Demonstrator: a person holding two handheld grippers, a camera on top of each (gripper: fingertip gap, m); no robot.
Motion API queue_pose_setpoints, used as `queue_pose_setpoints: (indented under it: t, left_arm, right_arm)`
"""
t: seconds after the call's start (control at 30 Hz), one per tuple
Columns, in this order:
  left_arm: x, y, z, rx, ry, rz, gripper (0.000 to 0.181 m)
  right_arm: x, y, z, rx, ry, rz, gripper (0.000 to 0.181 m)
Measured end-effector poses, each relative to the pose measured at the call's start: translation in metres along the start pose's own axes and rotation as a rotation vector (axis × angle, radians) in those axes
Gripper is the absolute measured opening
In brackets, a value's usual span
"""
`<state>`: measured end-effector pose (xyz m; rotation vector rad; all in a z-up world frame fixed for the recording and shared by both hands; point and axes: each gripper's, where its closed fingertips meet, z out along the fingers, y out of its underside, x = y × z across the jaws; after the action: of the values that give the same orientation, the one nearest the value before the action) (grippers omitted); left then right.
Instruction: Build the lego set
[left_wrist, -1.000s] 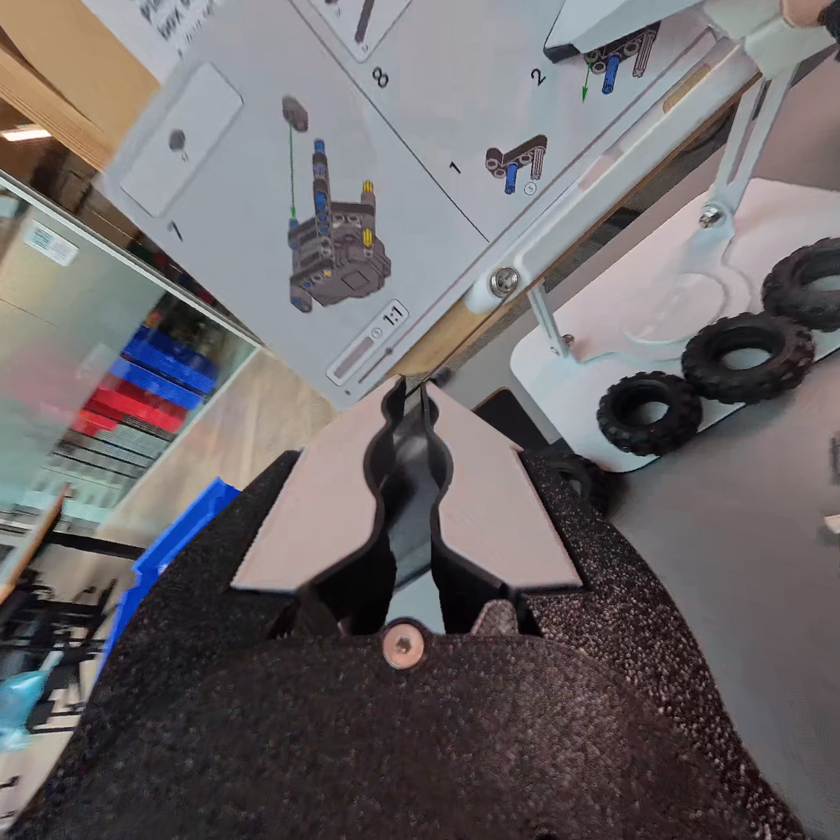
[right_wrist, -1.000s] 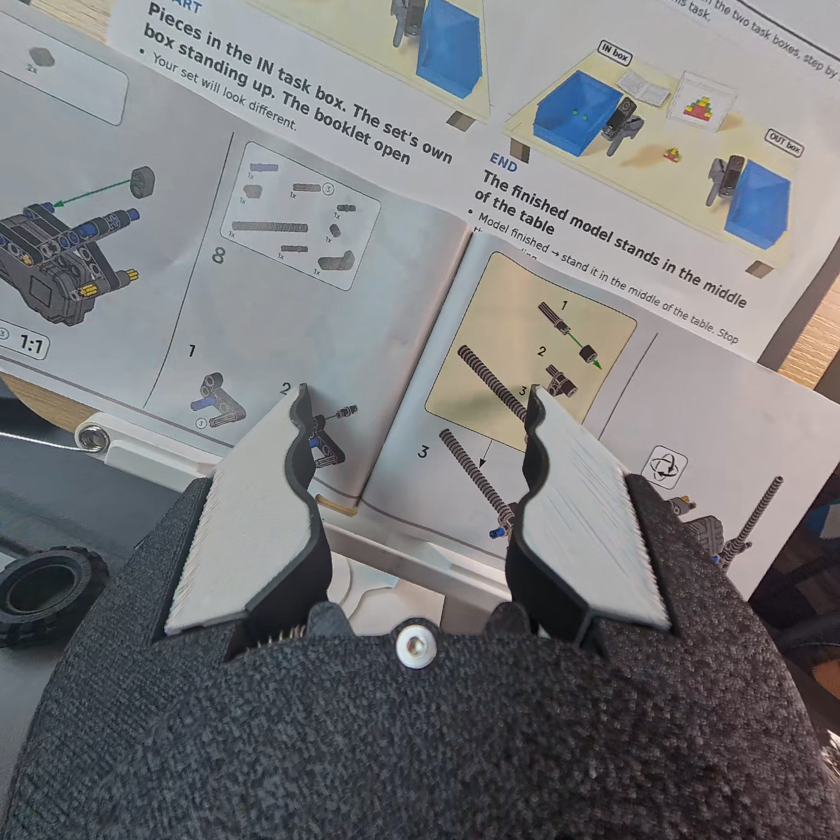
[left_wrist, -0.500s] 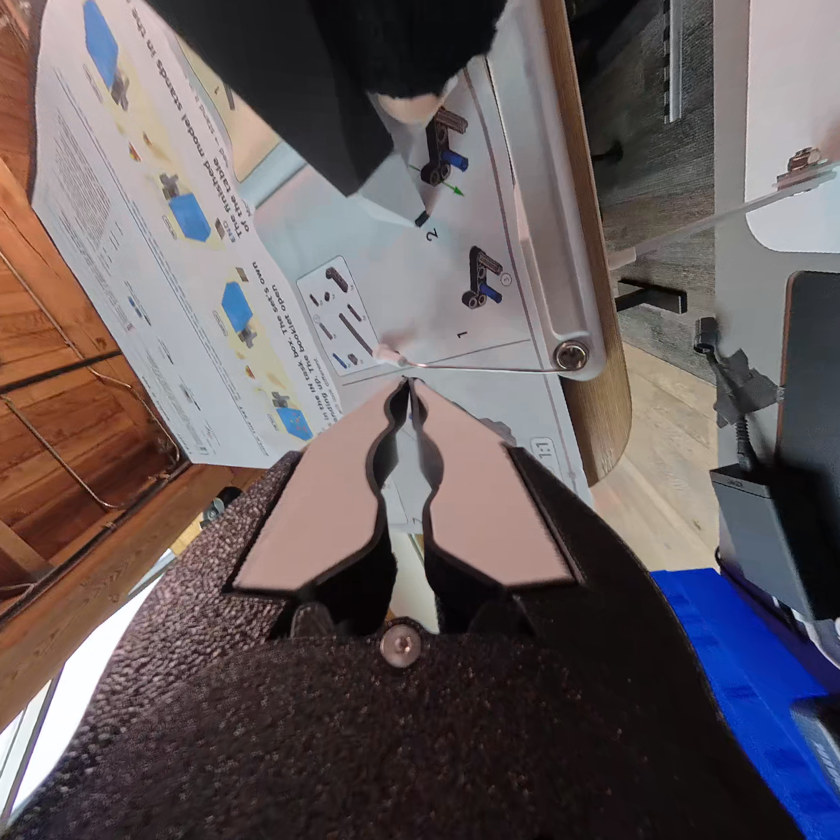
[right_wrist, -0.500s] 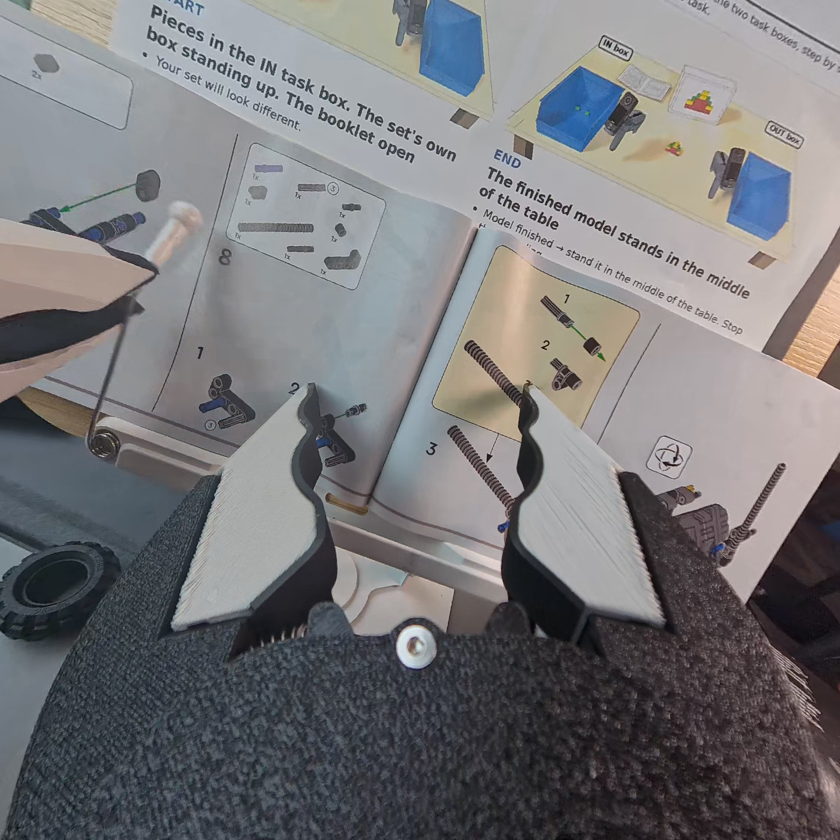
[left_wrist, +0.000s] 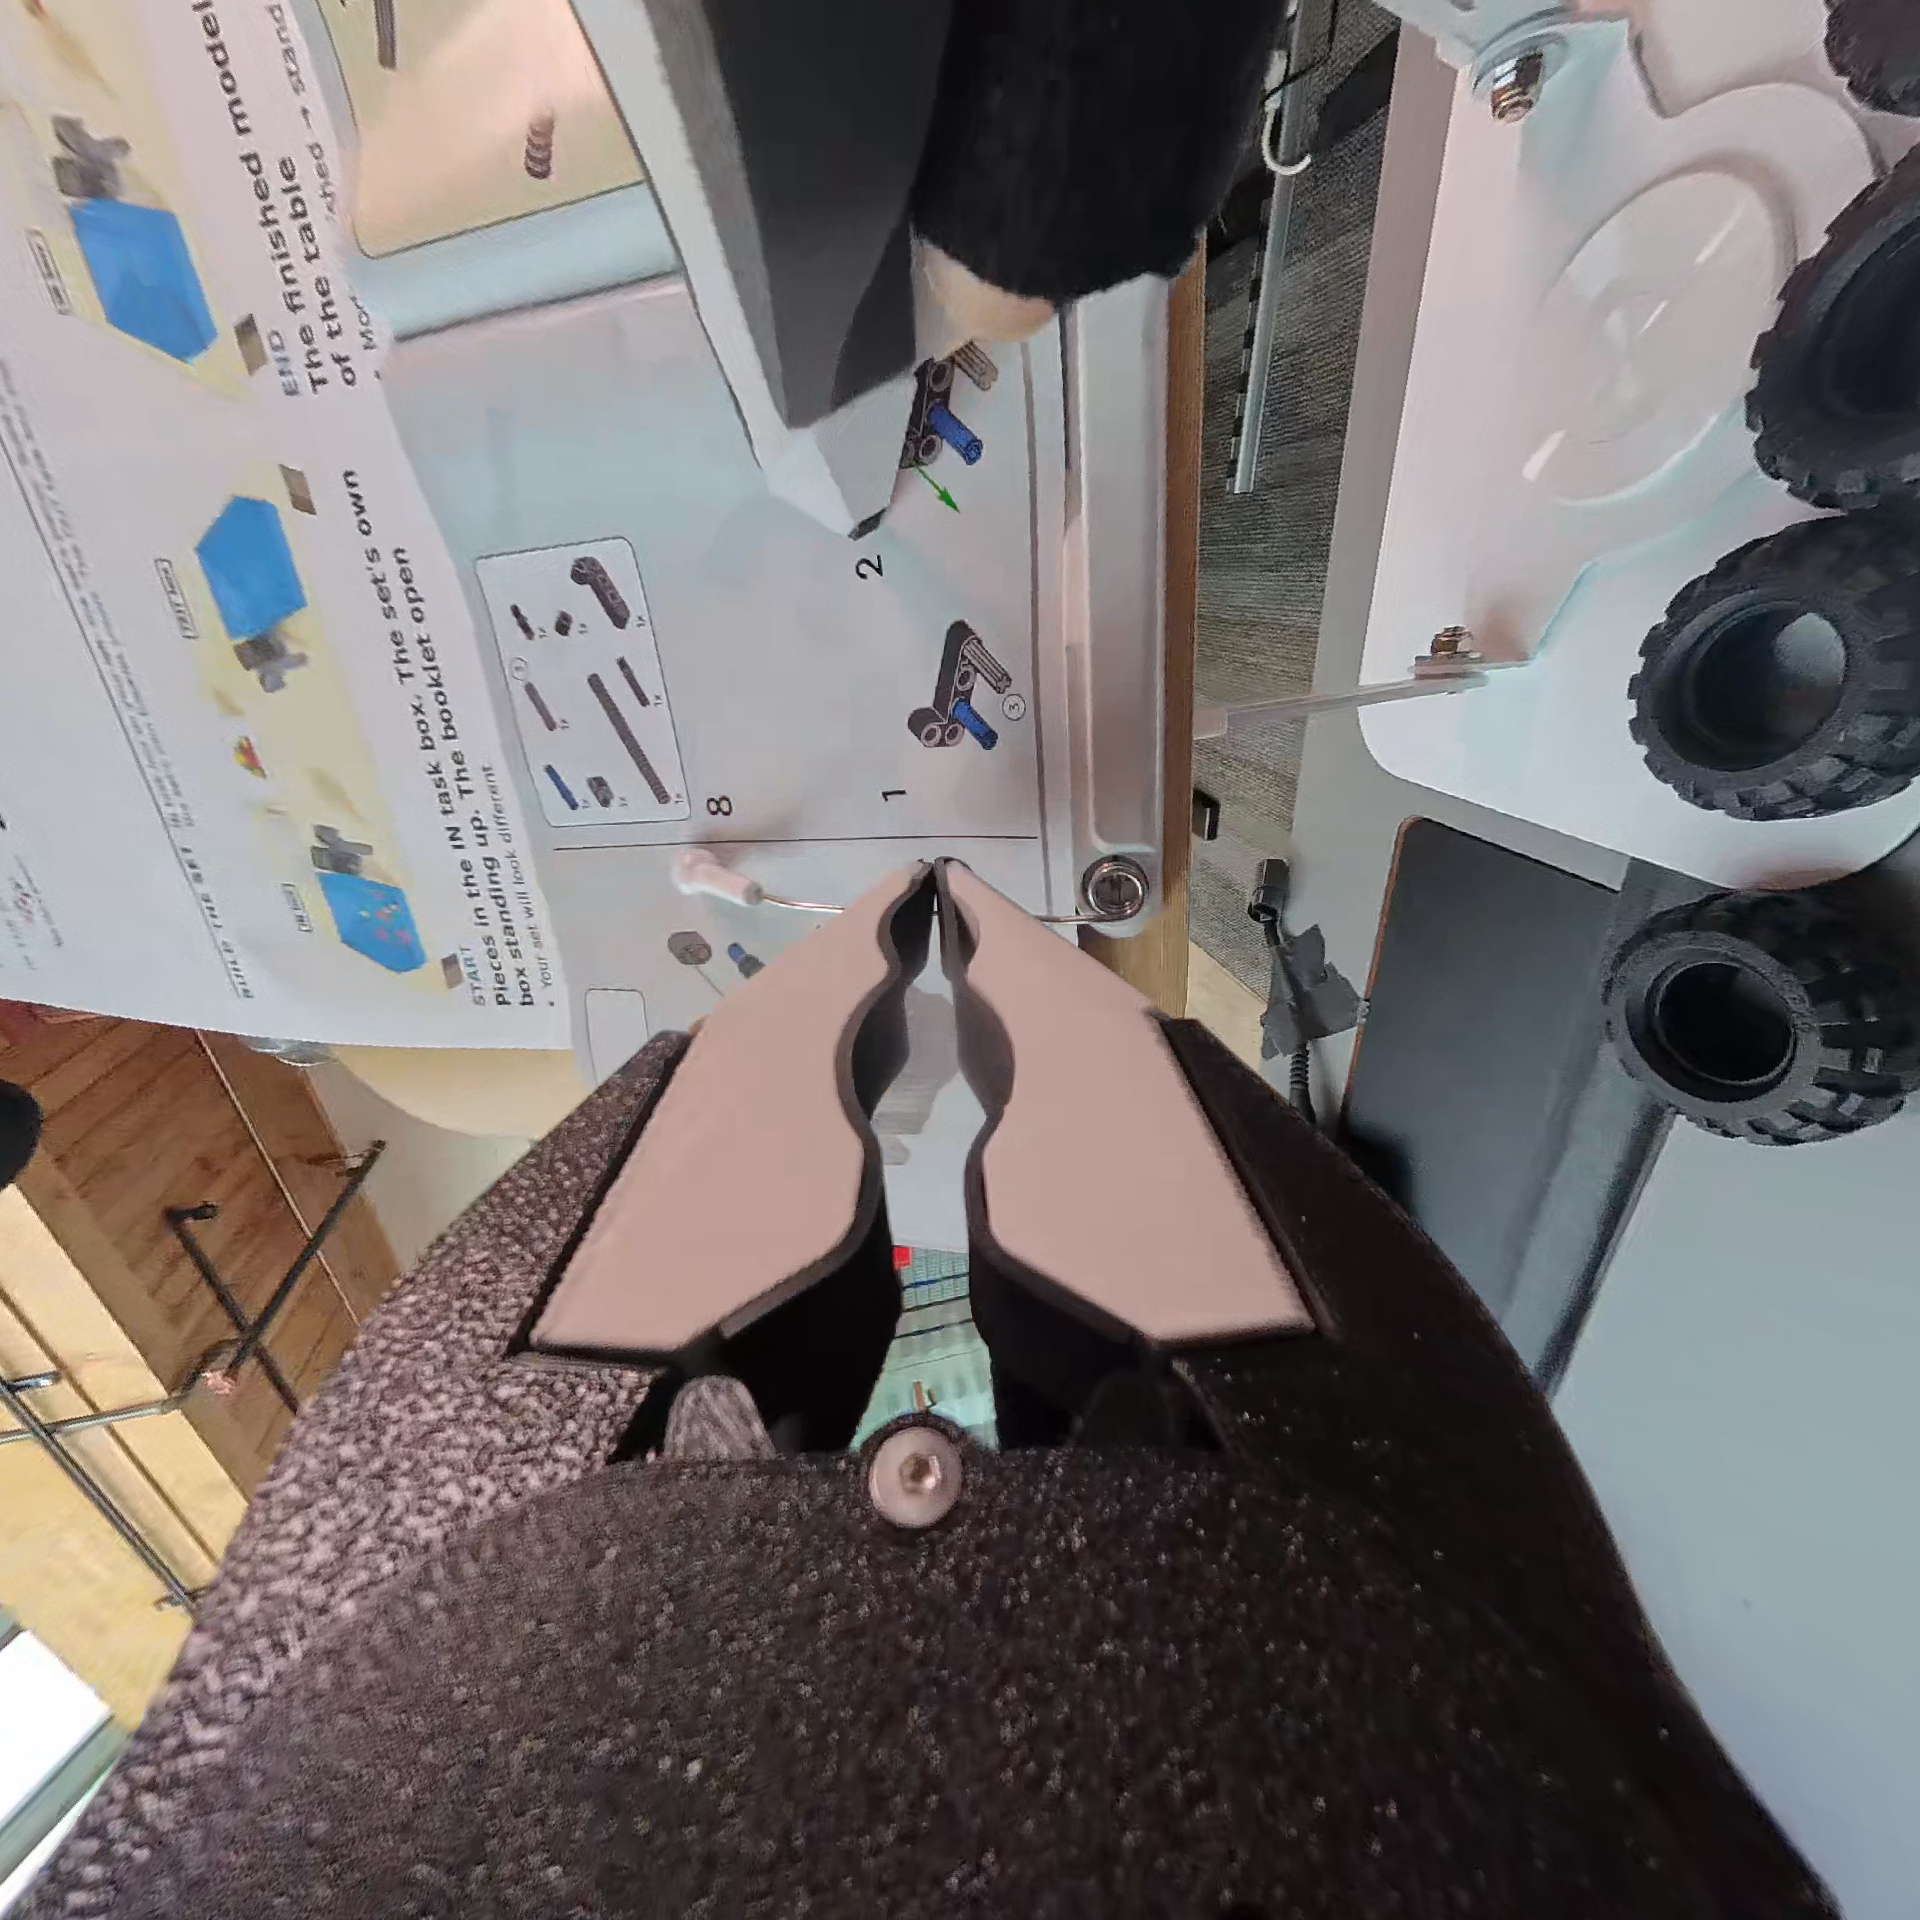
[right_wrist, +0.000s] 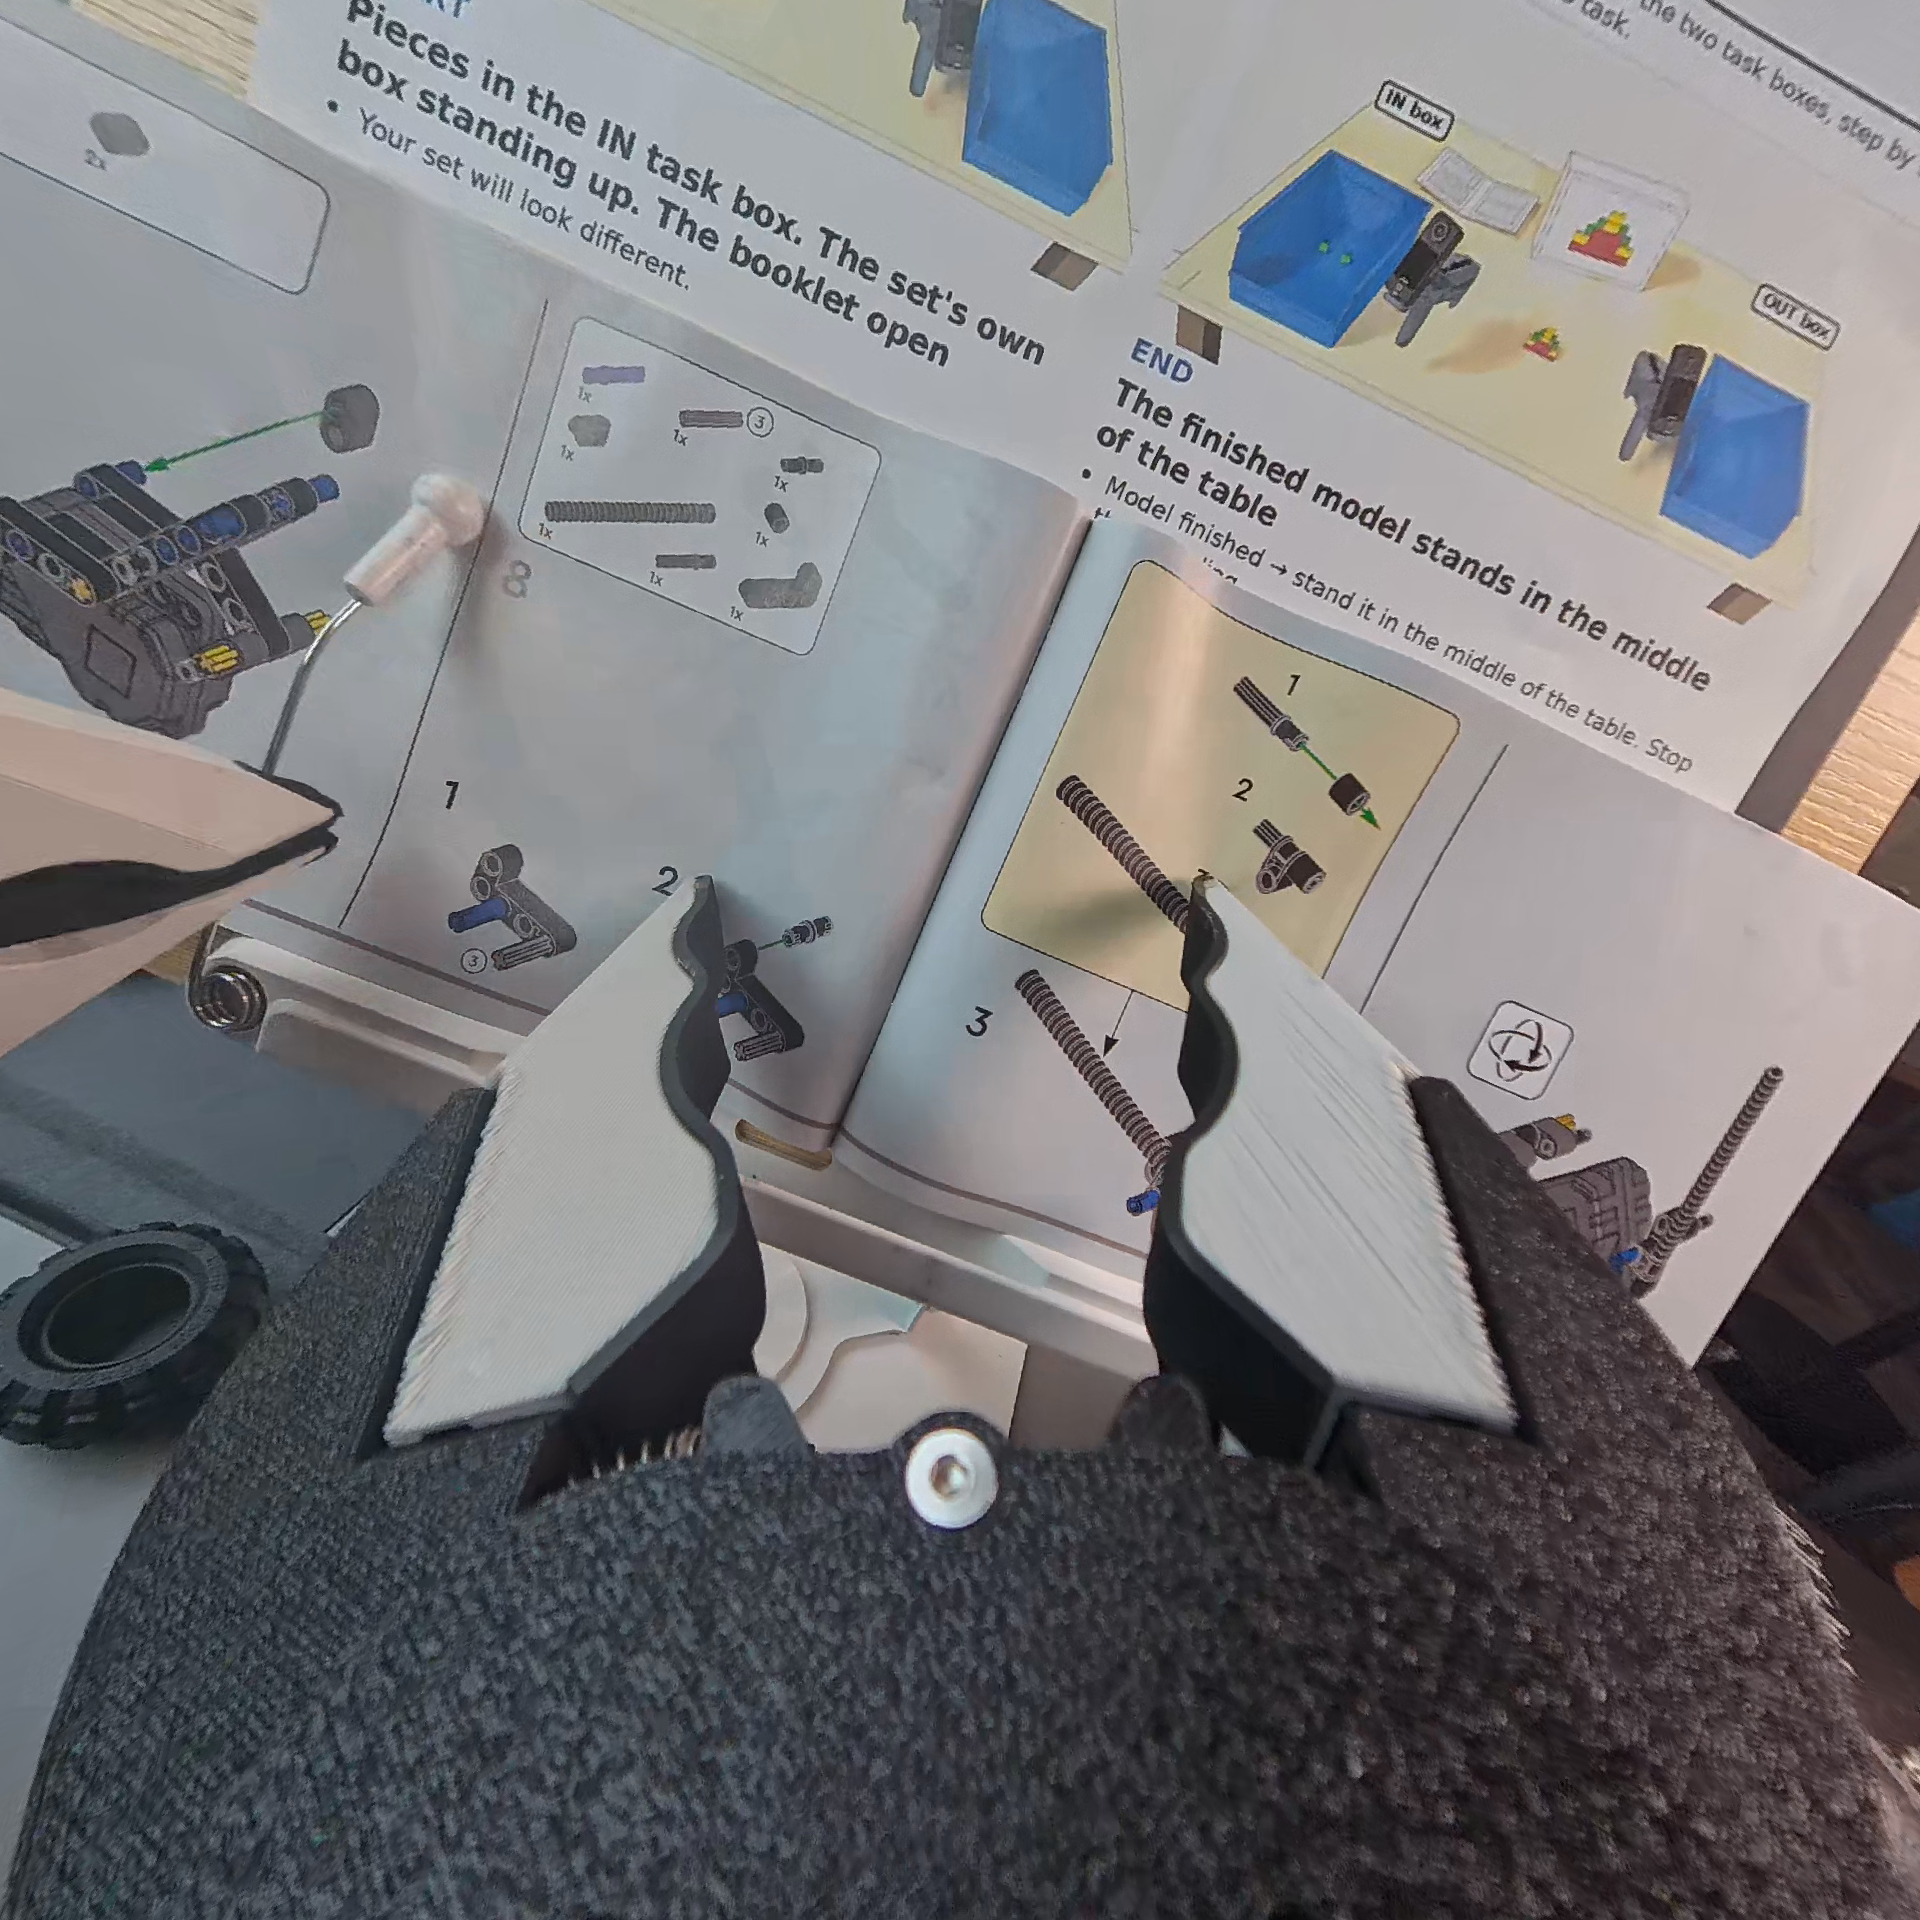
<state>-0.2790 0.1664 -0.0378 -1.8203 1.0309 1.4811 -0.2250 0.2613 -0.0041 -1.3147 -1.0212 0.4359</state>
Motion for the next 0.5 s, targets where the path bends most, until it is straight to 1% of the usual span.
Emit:
queue_pose_setpoints:
  t: [0.03,0.1,0.17,0.2,0.27,0.3,0.4,0.5]
  left_arm:
    - [0.000,0.001,0.000,-0.008,0.003,-0.024,0.001]
    - [0.000,0.001,-0.001,-0.028,-0.002,-0.053,0.001]
    - [0.001,0.000,-0.001,-0.025,-0.015,-0.040,0.001]
    - [0.001,0.000,-0.002,-0.016,-0.024,-0.028,0.005]
    - [-0.005,-0.004,-0.007,0.025,-0.067,-0.032,0.005]
    - [-0.009,-0.007,-0.012,0.055,-0.087,-0.061,0.004]
    - [-0.021,-0.008,-0.020,0.114,-0.109,-0.243,0.006]
    - [-0.026,-0.003,-0.020,0.142,-0.065,-0.463,0.017]
  right_arm:
    - [0.000,0.000,0.000,0.000,-0.002,0.001,0.089]
    - [0.000,0.000,0.000,0.000,-0.001,0.000,0.089]
    - [0.000,0.000,0.000,0.002,0.000,-0.002,0.089]
    - [0.000,0.000,0.000,0.002,-0.001,-0.002,0.089]
    - [0.000,0.000,-0.001,-0.001,-0.001,-0.004,0.089]
    - [0.000,0.000,0.000,-0.002,-0.002,-0.005,0.089]
    - [0.000,0.000,0.000,0.001,-0.001,-0.004,0.089]
    - [0.000,0.000,-0.001,0.006,-0.003,-0.004,0.089]
